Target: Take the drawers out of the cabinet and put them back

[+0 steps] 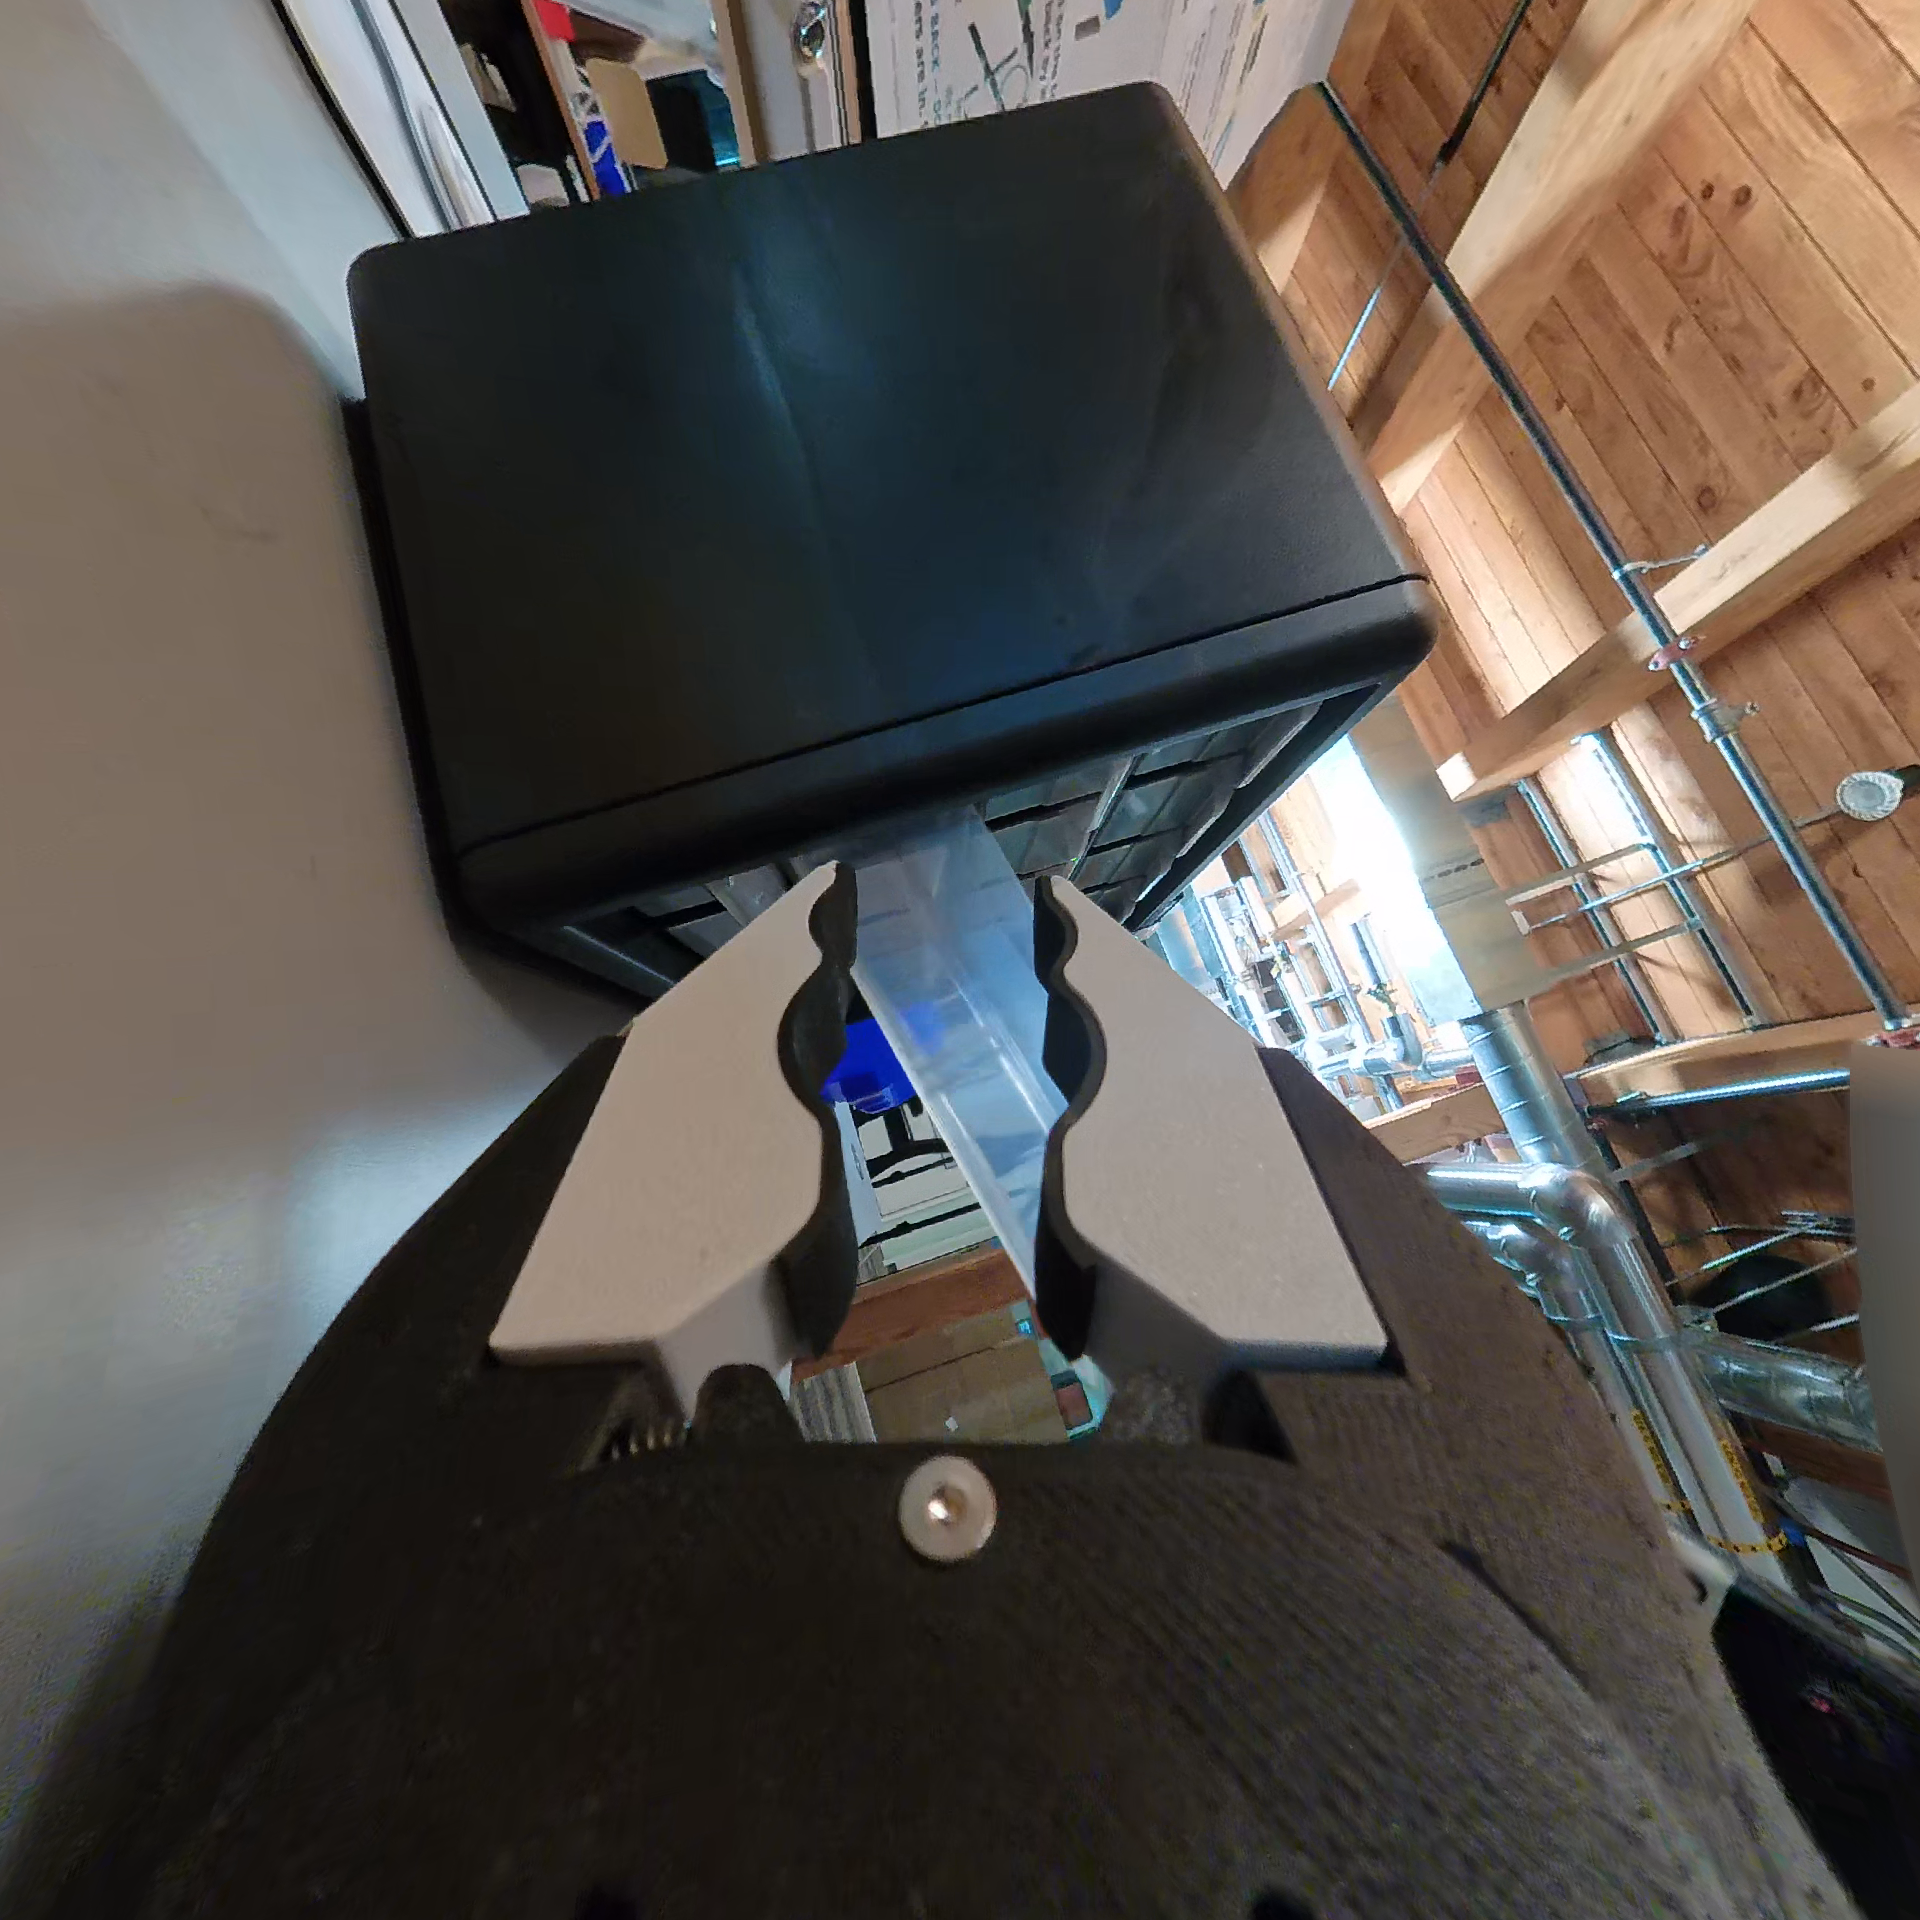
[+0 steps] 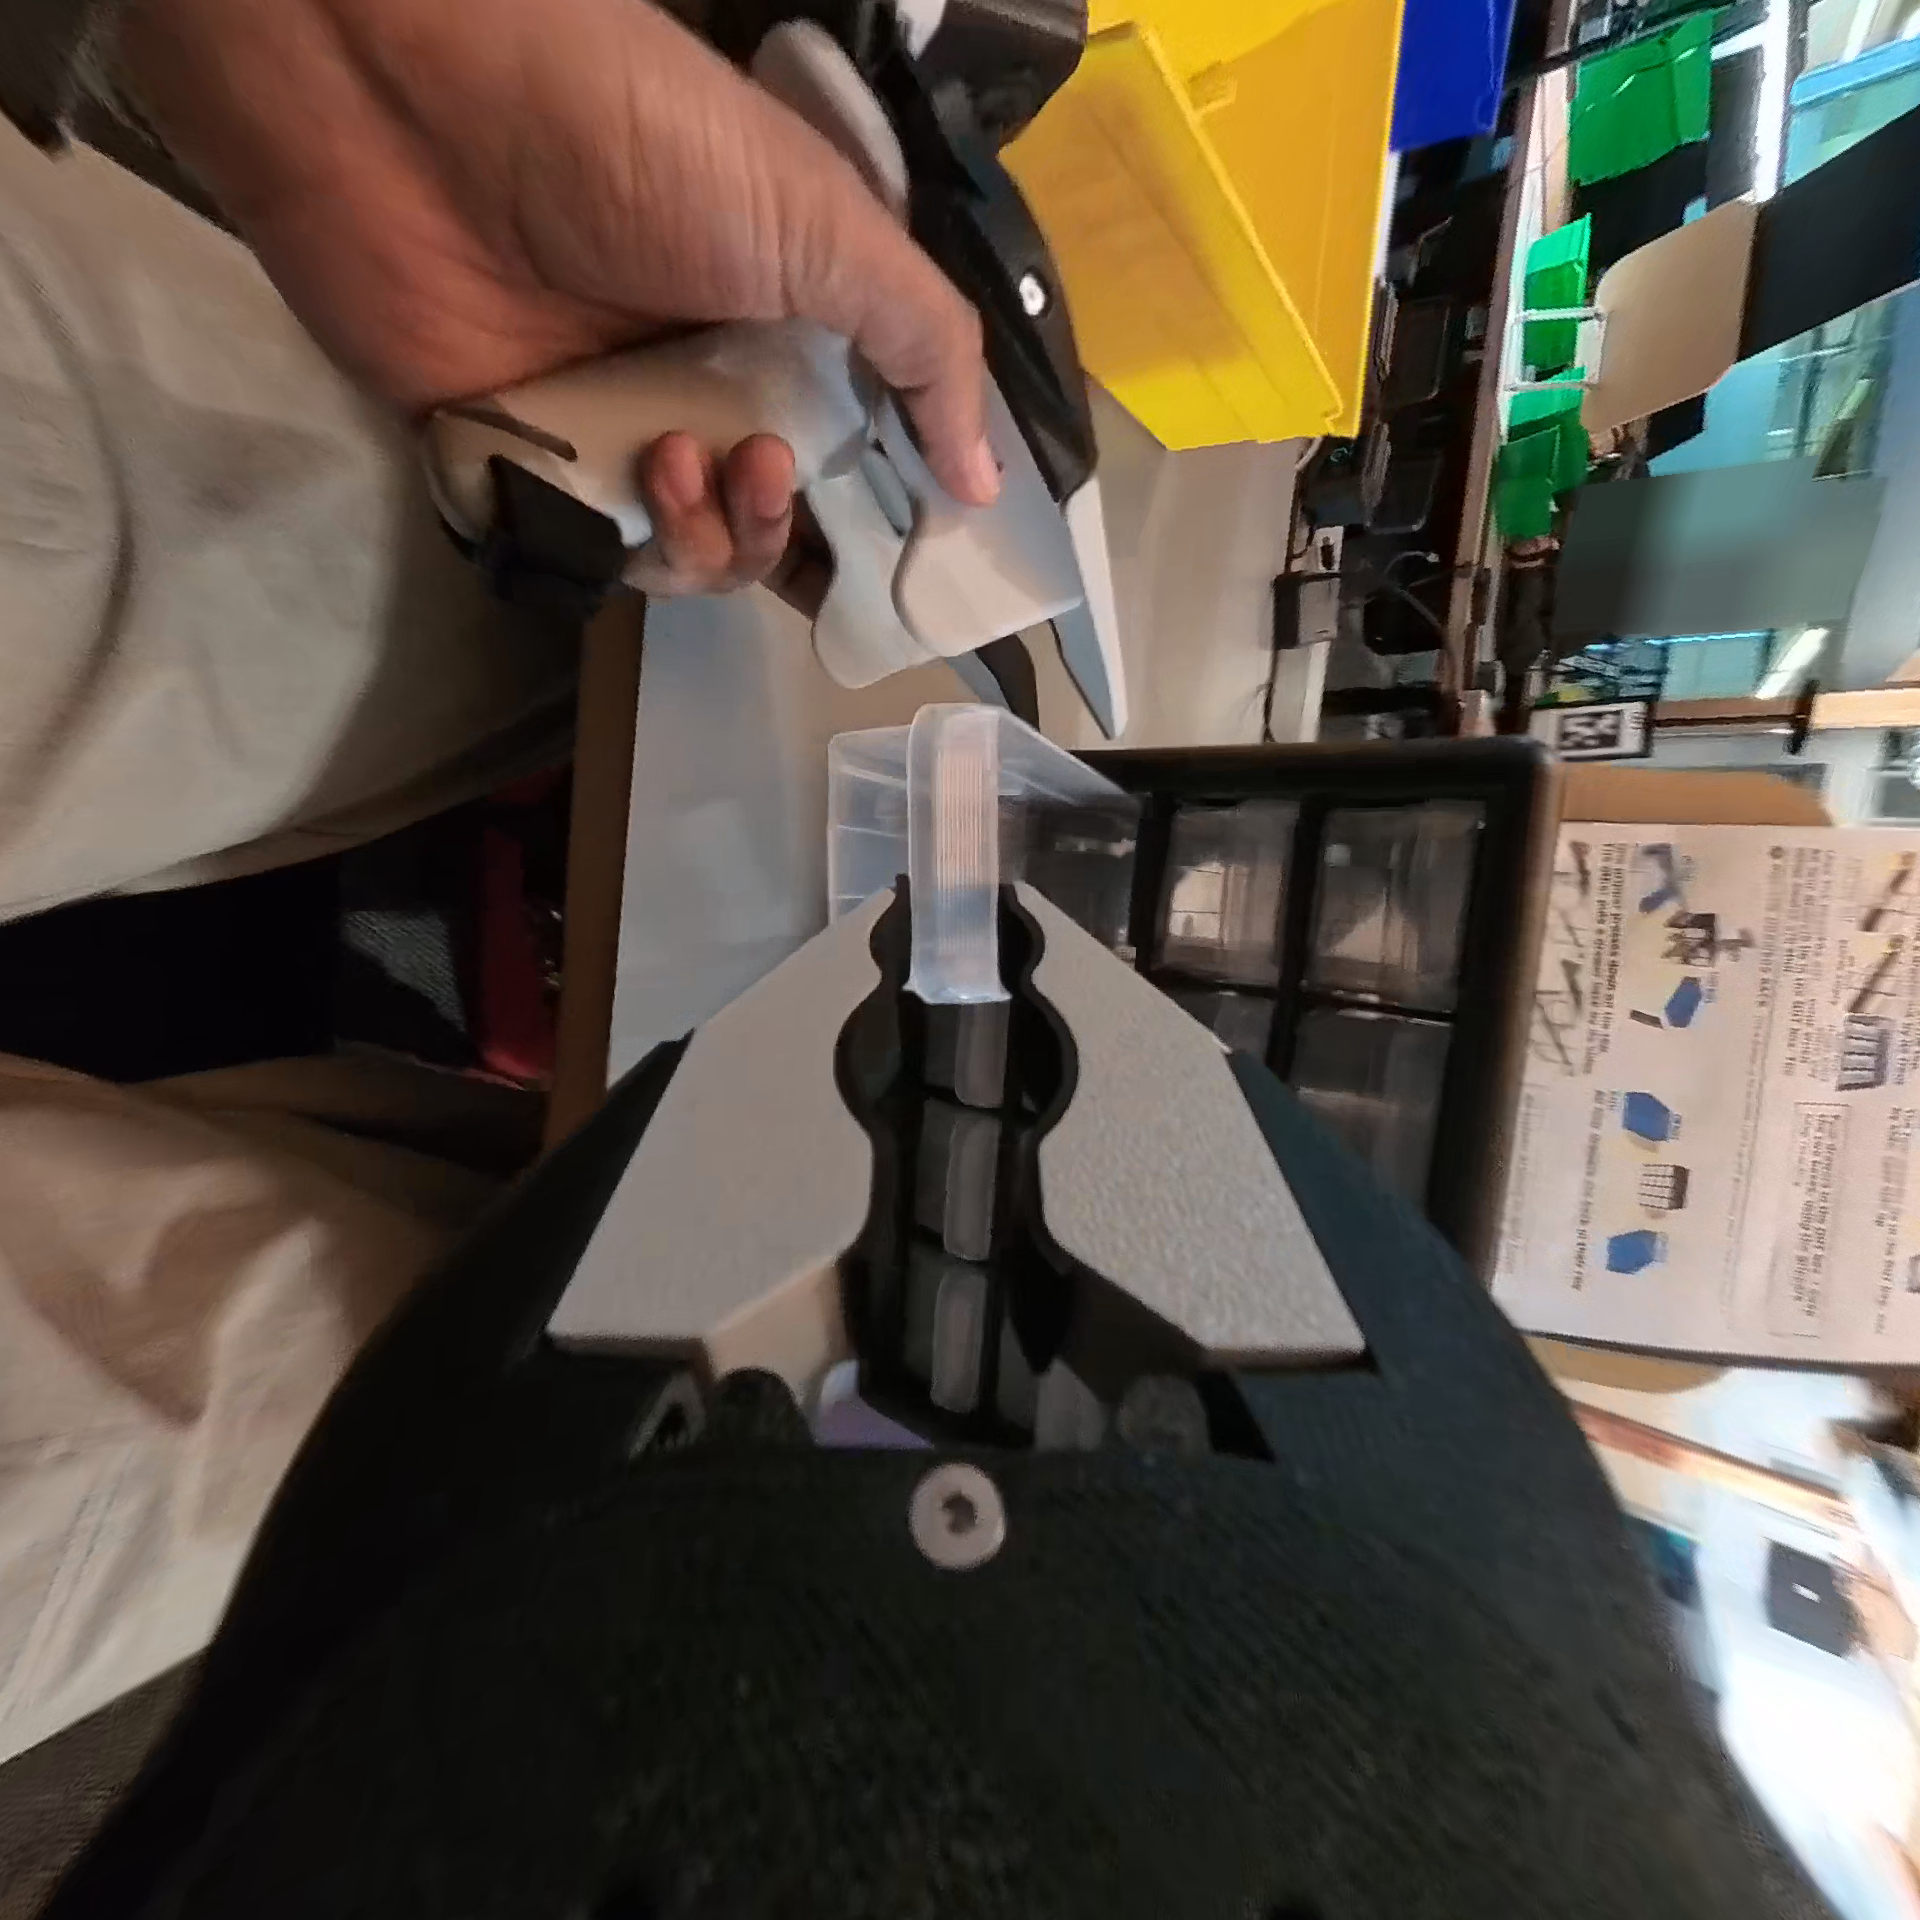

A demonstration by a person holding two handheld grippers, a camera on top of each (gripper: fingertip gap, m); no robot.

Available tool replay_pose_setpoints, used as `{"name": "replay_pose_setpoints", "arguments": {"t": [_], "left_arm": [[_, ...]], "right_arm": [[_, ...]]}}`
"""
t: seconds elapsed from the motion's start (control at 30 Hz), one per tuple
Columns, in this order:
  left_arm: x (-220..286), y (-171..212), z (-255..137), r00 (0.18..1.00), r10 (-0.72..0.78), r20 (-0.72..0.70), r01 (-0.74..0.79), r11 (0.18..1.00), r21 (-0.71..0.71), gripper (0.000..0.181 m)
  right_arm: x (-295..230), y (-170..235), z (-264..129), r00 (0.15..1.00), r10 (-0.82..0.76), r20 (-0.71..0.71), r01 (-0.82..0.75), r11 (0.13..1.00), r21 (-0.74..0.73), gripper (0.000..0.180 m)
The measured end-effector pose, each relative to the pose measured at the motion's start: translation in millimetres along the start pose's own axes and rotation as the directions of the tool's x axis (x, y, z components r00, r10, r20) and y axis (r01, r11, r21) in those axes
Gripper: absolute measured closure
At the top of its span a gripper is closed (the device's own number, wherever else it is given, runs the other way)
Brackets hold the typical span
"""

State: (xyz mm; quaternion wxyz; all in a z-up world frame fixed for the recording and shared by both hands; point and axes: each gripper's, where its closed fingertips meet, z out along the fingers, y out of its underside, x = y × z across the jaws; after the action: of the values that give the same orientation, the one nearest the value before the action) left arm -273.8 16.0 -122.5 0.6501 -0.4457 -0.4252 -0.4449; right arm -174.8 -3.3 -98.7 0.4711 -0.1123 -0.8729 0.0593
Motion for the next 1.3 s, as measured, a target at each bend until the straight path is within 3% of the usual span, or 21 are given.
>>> {"name": "replay_pose_setpoints", "arguments": {"t": [0.13, 0.33, 0.53, 0.67, 0.77, 0.93, 1.07, 1.13, 1.2, 1.3], "left_arm": [[-0.3, 0.1, 0.1, 1.000, -0.002, 0.000, 0.002, 1.000, 0.000, 0.149], [2.9, -2.8, -1.1, 1.000, 0.006, -0.009, -0.006, 1.000, 0.015, 0.150], [3.6, -0.5, -1.0, 1.000, 0.026, 0.002, -0.026, 1.000, 0.008, 0.150], [19.7, 7.0, 2.4, 0.977, 0.213, 0.016, -0.213, 0.977, -0.022, 0.147], [26.2, 16.0, 6.5, 0.927, 0.373, 0.039, -0.370, 0.926, -0.073, 0.144], [16.1, 24.6, 3.9, 0.809, 0.566, 0.161, -0.544, 0.824, -0.158, 0.137], [16.0, 25.1, -7.3, 0.697, 0.680, 0.229, -0.650, 0.733, -0.198, 0.130], [18.6, 27.6, -14.1, 0.645, 0.727, 0.236, -0.693, 0.687, -0.219, 0.130], [20.0, 30.5, -22.0, 0.600, 0.762, 0.243, -0.724, 0.647, -0.240, 0.131], [19.2, 31.6, -36.1, 0.563, 0.779, 0.274, -0.739, 0.624, -0.255, 0.131]], "right_arm": [[-0.8, -11.1, -19.4, 0.982, 0.134, 0.130, -0.147, 0.985, 0.094, 0.165], [21.4, 4.9, -43.7, 0.974, 0.195, 0.118, -0.208, 0.972, 0.113, 0.165], [53.8, 24.5, -125.3, 0.935, 0.303, 0.185, -0.343, 0.906, 0.248, 0.165], [107.9, 72.2, -185.2, 0.891, 0.452, -0.038, -0.416, 0.849, 0.326, 0.166], [139.8, 140.3, -210.9, 0.789, 0.559, -0.255, -0.495, 0.824, 0.277, 0.166], [137.8, 299.2, -186.1, 0.625, 0.596, -0.505, -0.710, 0.703, -0.048, 0.165], [114.6, 398.5, -128.3, 0.531, 0.639, -0.557, -0.812, 0.571, -0.119, 0.167], [100.8, 436.2, -102.8, 0.550, 0.609, -0.571, -0.809, 0.558, -0.184, 0.171], [94.6, 460.8, -87.3, 0.636, 0.502, -0.587, -0.744, 0.601, -0.293, 0.176], [107.0, 463.7, -68.2, 0.632, 0.509, -0.584, -0.738, 0.625, -0.254, 0.178]]}}
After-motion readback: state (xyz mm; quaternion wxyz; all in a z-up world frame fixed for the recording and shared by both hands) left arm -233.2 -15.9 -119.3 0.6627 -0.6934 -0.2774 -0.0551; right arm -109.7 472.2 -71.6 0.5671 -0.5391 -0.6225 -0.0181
